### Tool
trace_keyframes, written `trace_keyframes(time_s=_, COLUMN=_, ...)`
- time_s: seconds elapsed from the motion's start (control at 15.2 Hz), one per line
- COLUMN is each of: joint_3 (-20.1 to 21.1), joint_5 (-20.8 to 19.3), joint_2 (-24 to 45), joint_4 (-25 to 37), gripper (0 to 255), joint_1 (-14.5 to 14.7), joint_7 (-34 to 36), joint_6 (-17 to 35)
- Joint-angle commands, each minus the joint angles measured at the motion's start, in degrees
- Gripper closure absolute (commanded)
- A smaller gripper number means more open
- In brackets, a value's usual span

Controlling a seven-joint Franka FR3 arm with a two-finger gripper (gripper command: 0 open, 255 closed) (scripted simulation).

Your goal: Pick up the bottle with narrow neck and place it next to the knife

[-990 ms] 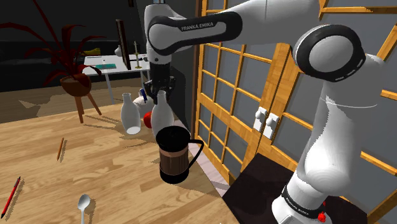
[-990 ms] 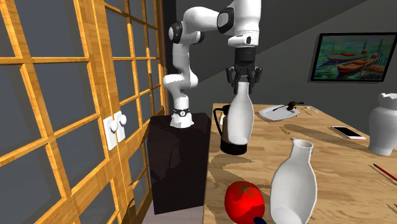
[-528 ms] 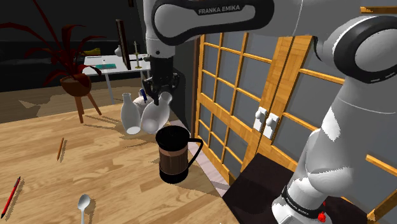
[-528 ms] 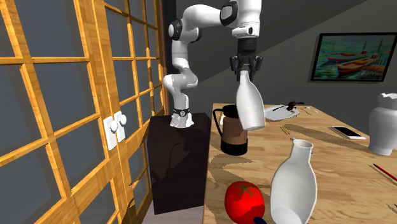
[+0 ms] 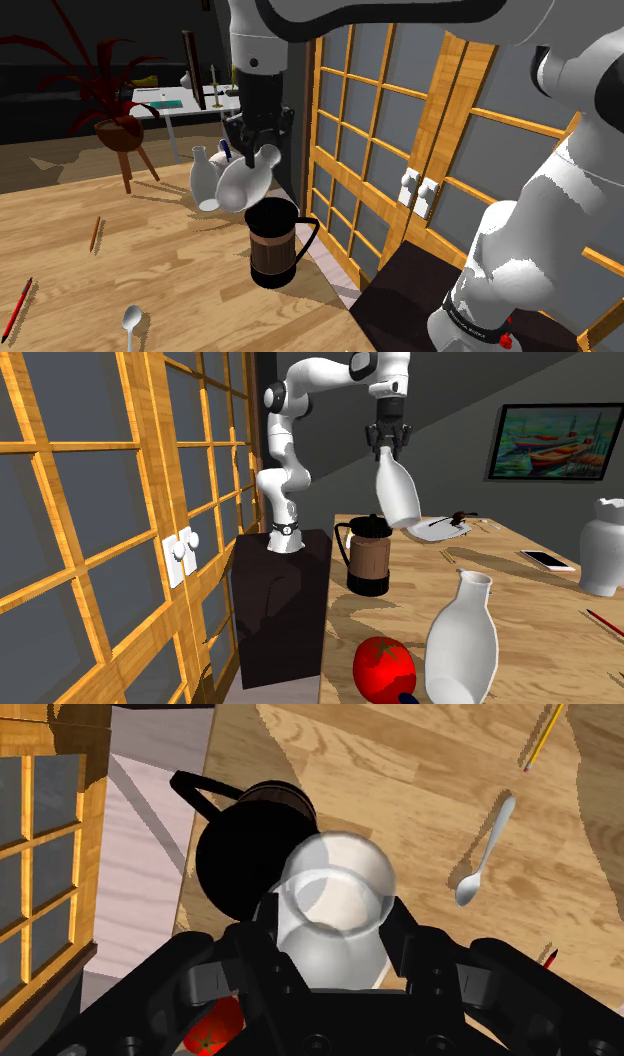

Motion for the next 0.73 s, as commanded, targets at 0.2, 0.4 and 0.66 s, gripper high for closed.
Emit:
trace_keyframes(time_s=0.2, joint_3=2.6, joint_5=1.5, joint_2=-3.8, joint_4=1.1, gripper=255, joint_1=2.2, joint_7=4.7, joint_6=-4.6)
trace_keyframes(time_s=0.4, joint_3=4.3, joint_5=2.4, joint_2=-5.5, joint_4=2.3, gripper=255, joint_1=3.4, joint_7=7.8, joint_6=-7.3)
trace_keyframes(time_s=0.66, joint_3=6.9, joint_5=3.5, joint_2=-6.9, joint_4=4.9, gripper=255, joint_1=5.1, joint_7=12.2, joint_6=-11.1)
